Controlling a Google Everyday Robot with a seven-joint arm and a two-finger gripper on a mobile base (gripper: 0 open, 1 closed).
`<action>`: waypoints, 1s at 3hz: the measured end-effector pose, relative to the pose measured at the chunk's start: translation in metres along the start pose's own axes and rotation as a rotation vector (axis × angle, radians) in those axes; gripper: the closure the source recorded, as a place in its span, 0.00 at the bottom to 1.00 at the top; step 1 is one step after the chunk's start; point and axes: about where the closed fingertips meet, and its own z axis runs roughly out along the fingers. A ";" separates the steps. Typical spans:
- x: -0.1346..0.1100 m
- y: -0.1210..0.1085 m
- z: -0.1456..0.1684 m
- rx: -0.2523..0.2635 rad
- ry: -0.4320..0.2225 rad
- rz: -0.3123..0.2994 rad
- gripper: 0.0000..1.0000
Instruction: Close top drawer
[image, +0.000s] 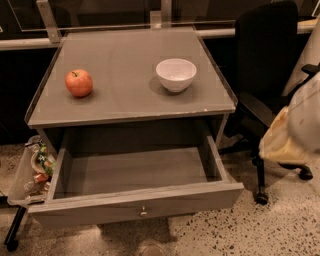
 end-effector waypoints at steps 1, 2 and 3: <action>0.025 0.038 0.069 -0.091 0.037 0.047 1.00; 0.042 0.069 0.140 -0.193 0.067 0.091 1.00; 0.042 0.069 0.140 -0.193 0.067 0.092 1.00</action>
Offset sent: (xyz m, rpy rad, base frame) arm -0.0268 -0.0014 -0.2357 0.0341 0.3151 -0.0988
